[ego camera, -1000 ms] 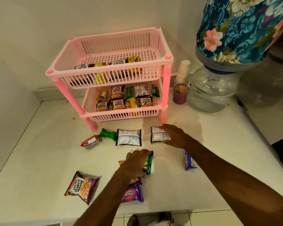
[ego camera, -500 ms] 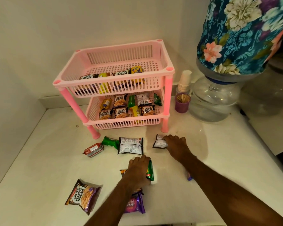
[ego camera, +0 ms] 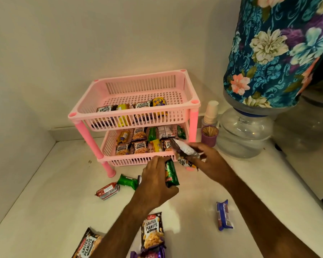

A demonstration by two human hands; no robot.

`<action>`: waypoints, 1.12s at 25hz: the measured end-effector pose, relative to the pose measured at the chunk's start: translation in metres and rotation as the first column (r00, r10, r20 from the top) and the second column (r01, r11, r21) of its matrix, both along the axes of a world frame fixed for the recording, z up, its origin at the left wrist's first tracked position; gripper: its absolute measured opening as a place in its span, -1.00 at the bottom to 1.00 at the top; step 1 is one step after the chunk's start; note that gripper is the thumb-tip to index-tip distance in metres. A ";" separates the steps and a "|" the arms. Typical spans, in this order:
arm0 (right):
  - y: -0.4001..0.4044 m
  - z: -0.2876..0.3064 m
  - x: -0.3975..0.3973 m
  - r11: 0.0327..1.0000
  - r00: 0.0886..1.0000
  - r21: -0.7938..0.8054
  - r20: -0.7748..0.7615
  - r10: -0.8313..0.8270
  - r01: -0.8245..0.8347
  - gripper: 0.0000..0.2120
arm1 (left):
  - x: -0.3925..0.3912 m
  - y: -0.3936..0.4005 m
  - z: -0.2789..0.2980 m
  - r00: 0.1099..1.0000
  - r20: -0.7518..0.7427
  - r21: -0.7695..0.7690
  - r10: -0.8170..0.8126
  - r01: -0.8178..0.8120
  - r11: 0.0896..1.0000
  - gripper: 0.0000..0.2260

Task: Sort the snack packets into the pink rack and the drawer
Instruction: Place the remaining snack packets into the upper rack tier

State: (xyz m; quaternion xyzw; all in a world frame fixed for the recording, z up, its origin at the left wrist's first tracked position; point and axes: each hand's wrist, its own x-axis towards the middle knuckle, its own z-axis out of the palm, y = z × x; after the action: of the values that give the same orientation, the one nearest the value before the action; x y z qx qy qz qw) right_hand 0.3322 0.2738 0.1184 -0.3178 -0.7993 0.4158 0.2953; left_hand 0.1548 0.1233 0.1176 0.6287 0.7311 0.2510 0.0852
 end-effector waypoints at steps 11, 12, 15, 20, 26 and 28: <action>0.063 0.148 -0.004 0.997 0.862 -0.034 -0.505 0.040 -0.067 -0.62 | -0.031 0.069 0.168 0.996 -0.069 0.270 -0.056 0.073 0.960 -0.24; 0.071 0.155 -0.009 0.996 0.844 -0.068 -0.536 0.018 -0.065 -0.61 | -0.037 0.081 0.179 0.993 -0.104 0.265 -0.056 0.082 0.961 -0.24; 0.093 0.167 -0.024 0.973 0.781 -0.204 -0.623 -0.043 -0.109 -0.59 | -0.051 0.118 0.202 0.980 -0.190 0.202 -0.057 0.095 0.975 -0.25; 0.125 0.175 -0.049 0.910 0.706 -0.377 -0.692 -0.152 -0.174 -0.57 | -0.072 0.181 0.207 0.956 -0.268 -0.012 -0.115 0.116 0.993 -0.28; 0.160 0.174 -0.076 0.793 0.622 -0.528 -0.741 -0.255 -0.303 -0.63 | -0.080 0.234 0.178 0.899 -0.370 -0.275 -0.236 0.137 0.952 -0.29; 0.168 0.173 -0.084 0.752 0.622 -0.574 -0.728 -0.287 -0.325 -0.64 | -0.081 0.245 0.167 0.897 -0.362 -0.301 -0.254 0.146 0.942 -0.34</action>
State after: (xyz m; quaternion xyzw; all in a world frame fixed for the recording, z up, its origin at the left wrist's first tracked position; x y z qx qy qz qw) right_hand 0.2480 0.4415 0.2919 -0.1775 -0.3914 0.7677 0.4754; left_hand 0.0735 0.3686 0.2844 0.7216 0.6909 0.0078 0.0447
